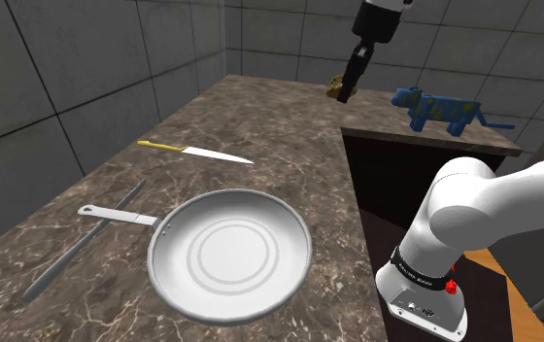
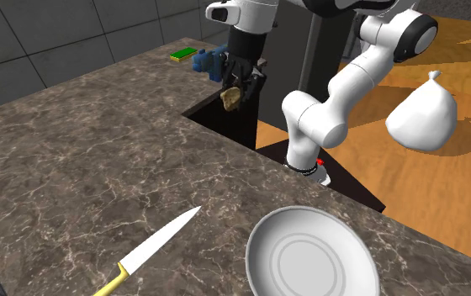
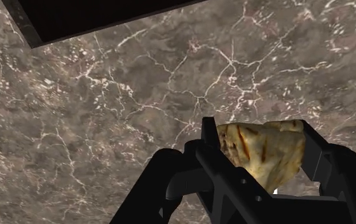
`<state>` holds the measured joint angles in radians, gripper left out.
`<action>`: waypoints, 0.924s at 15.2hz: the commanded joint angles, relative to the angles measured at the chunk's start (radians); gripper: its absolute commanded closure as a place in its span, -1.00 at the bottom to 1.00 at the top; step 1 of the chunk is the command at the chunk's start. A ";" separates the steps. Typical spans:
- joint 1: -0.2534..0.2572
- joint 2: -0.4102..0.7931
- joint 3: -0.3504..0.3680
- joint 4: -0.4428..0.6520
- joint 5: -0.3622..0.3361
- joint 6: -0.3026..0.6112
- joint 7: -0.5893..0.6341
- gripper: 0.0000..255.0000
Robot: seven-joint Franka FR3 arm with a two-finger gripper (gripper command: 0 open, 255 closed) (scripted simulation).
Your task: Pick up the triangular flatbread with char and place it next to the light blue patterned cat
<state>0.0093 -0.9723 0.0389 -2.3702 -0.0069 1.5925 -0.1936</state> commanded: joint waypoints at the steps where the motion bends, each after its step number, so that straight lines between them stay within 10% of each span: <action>1: -0.001 0.014 0.000 0.036 -0.001 -0.022 -0.001 1.00; 14: -0.044 0.041 -0.219 0.120 -0.139 -0.066 -0.212 1.00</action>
<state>-0.0301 -0.9357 -0.1561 -2.2590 -0.1306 1.5292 -0.3808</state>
